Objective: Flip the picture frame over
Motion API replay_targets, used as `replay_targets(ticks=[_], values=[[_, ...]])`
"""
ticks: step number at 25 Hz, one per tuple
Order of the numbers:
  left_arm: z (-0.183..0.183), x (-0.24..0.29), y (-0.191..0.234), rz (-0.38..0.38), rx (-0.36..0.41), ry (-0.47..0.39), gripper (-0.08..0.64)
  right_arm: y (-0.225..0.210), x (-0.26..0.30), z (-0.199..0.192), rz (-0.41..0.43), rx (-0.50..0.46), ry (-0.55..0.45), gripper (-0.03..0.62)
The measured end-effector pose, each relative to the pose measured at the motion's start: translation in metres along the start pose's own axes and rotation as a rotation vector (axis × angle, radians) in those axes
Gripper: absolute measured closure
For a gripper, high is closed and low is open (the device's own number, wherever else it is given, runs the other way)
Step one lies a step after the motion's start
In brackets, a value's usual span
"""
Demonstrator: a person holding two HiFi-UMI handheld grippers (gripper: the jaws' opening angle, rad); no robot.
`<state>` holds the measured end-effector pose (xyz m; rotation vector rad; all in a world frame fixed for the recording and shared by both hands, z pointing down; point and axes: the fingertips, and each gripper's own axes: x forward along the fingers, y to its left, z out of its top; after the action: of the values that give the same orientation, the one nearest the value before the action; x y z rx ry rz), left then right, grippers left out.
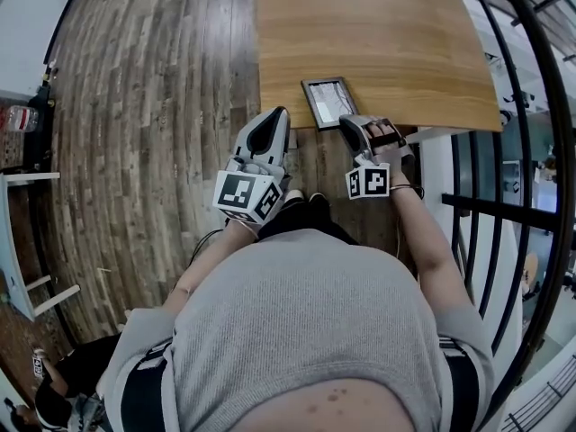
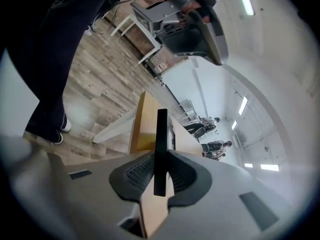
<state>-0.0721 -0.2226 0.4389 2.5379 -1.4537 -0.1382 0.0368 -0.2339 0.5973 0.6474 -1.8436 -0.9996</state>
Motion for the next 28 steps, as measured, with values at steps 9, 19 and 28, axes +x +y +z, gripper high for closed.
replay_targets(ticks=[9,19,28], values=[[-0.005,-0.004,0.005,0.010,-0.009,0.007,0.554,0.038,0.015,-0.005,0.100,-0.160,0.101,0.505],[-0.006,-0.006,0.002,0.005,-0.004,0.015,0.554,0.052,0.023,-0.005,0.196,-0.070,0.119,0.505],[-0.010,-0.006,-0.003,0.001,-0.005,0.020,0.554,0.042,0.023,-0.001,0.164,0.078,0.143,0.406]])
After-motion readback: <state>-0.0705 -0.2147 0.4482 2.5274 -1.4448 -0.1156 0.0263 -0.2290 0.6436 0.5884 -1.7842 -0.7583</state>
